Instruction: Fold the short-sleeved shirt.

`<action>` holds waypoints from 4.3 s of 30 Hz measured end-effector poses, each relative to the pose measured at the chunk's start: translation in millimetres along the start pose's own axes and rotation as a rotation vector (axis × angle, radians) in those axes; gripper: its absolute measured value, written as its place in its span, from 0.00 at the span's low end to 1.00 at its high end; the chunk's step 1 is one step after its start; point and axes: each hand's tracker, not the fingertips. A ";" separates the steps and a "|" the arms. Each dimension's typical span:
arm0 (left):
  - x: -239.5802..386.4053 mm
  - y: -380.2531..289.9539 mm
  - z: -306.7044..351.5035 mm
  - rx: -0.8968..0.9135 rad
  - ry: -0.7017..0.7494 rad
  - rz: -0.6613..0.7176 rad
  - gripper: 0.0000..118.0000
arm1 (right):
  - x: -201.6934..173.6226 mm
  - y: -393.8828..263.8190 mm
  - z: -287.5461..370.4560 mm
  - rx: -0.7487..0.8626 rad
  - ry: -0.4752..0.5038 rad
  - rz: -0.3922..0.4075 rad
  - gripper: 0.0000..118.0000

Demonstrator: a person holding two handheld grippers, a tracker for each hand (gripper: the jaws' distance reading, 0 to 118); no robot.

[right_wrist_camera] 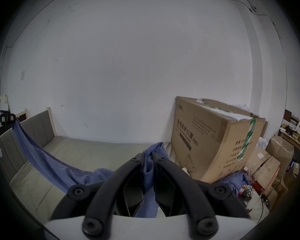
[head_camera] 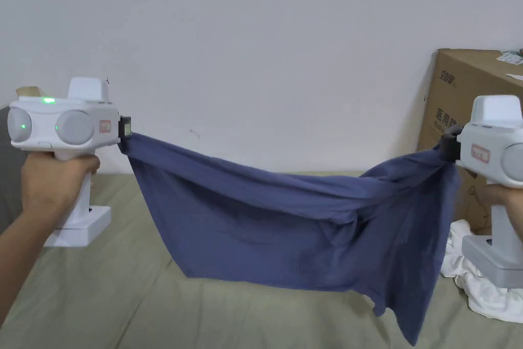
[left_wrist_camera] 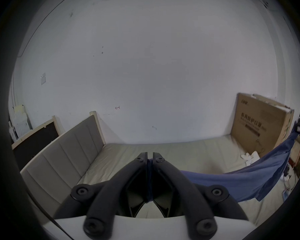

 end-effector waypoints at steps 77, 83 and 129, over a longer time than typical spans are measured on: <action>46.8 -265.7 235.2 0.111 -0.046 0.091 0.25 | -58.0 -207.5 230.2 0.049 -0.034 0.008 0.41; 62.9 -263.9 223.2 0.090 -0.125 0.090 0.00 | -55.9 -209.3 225.3 0.069 -0.047 0.000 0.00; 98.1 -309.1 -140.7 -0.586 -0.218 0.040 0.02 | -8.5 -289.2 -10.2 -0.463 -0.078 -0.011 0.11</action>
